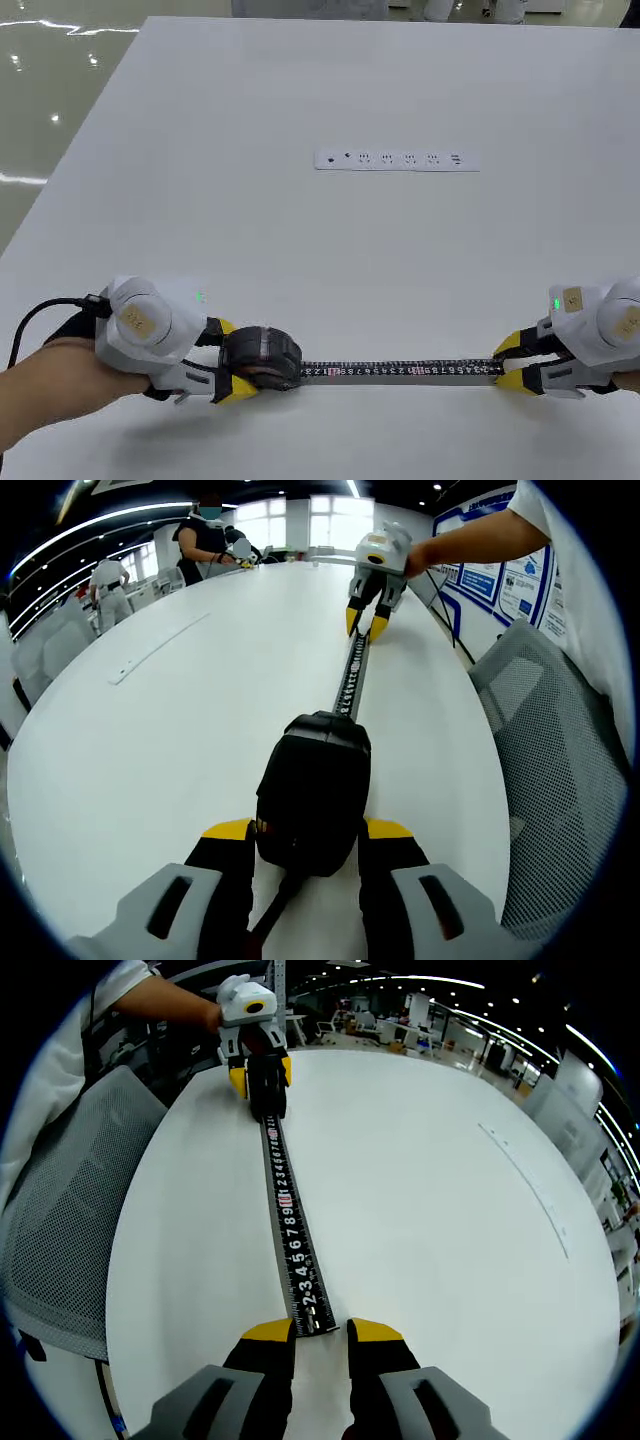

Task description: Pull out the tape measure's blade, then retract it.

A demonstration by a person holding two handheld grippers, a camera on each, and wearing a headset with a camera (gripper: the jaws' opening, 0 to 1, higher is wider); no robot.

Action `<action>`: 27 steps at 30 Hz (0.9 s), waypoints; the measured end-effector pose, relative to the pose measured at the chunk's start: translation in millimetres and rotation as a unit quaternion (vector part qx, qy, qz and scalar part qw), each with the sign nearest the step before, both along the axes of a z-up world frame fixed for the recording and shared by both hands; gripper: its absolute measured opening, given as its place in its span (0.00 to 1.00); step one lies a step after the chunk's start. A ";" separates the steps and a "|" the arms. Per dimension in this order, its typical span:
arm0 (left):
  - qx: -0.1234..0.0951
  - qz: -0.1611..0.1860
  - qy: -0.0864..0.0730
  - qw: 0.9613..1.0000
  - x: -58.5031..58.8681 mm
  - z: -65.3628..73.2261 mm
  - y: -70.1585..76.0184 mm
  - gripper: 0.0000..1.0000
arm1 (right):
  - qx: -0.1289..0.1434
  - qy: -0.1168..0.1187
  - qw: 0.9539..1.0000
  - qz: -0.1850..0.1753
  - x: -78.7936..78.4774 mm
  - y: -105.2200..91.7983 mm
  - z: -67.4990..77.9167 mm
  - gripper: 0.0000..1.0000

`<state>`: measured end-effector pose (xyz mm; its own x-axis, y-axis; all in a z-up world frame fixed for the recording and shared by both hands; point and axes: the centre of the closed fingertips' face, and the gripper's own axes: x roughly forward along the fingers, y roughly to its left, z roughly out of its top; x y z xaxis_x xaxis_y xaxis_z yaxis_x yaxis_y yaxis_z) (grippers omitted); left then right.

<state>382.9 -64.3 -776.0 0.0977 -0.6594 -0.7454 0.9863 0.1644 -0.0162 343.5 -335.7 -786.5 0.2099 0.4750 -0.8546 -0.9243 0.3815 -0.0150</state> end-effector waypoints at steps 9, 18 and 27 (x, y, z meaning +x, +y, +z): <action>-0.006 0.012 -0.002 1.000 3.1 4.0 1.1 0.41 | 0.003 -0.003 1.000 -0.007 -0.1 0.8 1.5 0.23; -0.034 0.051 -0.003 0.998 0.1 21.8 11.0 0.49 | 0.051 -0.032 0.996 -0.071 8.8 6.1 28.2 0.32; -0.058 0.102 -0.004 0.993 -6.9 35.5 26.0 0.55 | 0.080 -0.037 0.990 -0.110 -1.4 16.0 43.6 0.47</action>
<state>376.0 -38.3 -740.6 0.2447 -0.7065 -0.6640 0.9326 0.3589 -0.0383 342.1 -319.7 -742.9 0.3834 0.5391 -0.7499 -0.8169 0.5768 -0.0030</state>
